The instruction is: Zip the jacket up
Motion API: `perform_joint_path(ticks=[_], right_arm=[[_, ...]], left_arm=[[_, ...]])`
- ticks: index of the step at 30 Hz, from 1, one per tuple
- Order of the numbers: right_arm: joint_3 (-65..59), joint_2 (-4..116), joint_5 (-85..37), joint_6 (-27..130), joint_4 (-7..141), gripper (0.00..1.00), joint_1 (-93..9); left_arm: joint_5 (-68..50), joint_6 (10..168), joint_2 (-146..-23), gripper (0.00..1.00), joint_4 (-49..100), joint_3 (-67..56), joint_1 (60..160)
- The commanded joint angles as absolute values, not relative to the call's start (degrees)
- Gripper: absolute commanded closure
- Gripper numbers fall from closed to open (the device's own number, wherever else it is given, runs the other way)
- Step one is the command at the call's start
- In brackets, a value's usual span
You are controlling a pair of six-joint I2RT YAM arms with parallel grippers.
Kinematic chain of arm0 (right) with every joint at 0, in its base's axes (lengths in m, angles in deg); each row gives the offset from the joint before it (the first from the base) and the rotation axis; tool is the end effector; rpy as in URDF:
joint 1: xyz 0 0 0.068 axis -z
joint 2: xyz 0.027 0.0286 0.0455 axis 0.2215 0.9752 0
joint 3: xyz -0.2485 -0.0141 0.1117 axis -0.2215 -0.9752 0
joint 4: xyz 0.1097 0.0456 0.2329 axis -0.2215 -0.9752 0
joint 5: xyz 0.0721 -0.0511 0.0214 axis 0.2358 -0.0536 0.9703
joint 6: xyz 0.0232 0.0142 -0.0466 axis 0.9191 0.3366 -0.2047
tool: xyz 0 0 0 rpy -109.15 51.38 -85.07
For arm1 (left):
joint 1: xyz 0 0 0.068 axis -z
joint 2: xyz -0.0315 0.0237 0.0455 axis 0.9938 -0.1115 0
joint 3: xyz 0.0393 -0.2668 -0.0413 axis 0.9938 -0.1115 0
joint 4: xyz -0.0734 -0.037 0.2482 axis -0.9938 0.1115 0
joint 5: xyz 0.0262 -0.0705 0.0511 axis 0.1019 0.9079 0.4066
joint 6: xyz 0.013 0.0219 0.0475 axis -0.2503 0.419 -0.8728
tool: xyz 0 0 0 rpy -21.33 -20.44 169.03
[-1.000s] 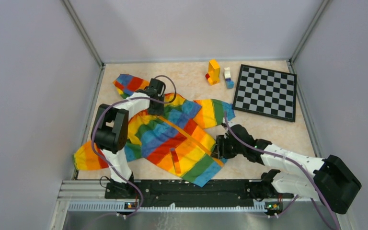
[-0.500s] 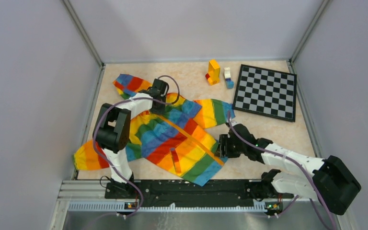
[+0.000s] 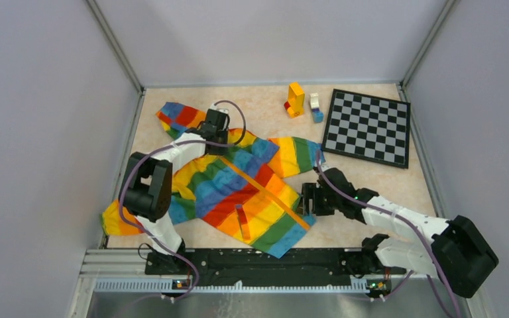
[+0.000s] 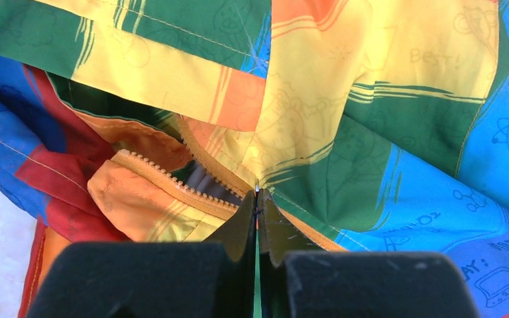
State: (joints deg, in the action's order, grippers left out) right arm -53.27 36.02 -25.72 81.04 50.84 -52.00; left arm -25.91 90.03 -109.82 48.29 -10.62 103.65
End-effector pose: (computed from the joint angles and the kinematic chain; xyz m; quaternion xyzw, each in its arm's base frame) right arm 0.1470 0.1251 0.1638 -0.0407 0.9446 0.2389 0.2214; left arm 0.3489 -0.1215 0.1968 0.0424 0.9496 -0.0141 0.3102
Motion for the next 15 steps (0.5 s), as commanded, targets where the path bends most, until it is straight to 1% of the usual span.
perform_joint_path(ticks=[1,3,6,7,8,9,10,11,14,15], right_arm=[[-54.88,39.49,-19.71,79.0,60.97,0.35,-52.41],[-54.37,41.3,-21.21,78.74,62.38,0.4,-53.54],[-54.07,44.24,-23.74,78.76,64.52,0.42,-54.92],[-53.66,45.49,-24.64,78.8,64.87,0.45,-55.51],[-53.2,46.78,-25.19,78.61,65.09,0.51,-56.06],[-52.61,48.06,-26.09,78.88,64.9,0.71,-56.42],[-52.32,49.32,-27.29,79.94,64.59,0.97,-56.55],[-52.32,49.86,-28.39,81.02,64.24,1.0,-56.57],[-53.38,49.79,-32.9,86.56,60.2,1.0,-56.04],[-54.26,49.81,-32.61,88.56,58.87,1.0,-54.52]], left_arm=[[-24.39,91.59,-105.67,1.0,43.33,-12.83,103.82],[-25.47,92.42,-104.72,1.0,41.98,-14.05,103.87],[-26.74,93.33,-103.09,1.0,38.23,-16.61,103.84],[-27.31,93.6,-102.39,1.0,36.76,-17.75,103.82],[-27.79,93.95,-102.03,1.0,35.28,-18.8,103.79],[-28.11,94.06,-101.37,1.0,33.85,-19.58,103.8],[-28.27,94.04,-100.92,1.0,32.51,-20.28,103.74],[-28.68,94.27,-100.42,1.0,31.71,-20.6,103.74],[-32.01,94.11,-98.72,1.0,28.06,-22.33,103.76],[-34.26,93.53,-98.17,1.0,24.7,-23.36,103.54]])
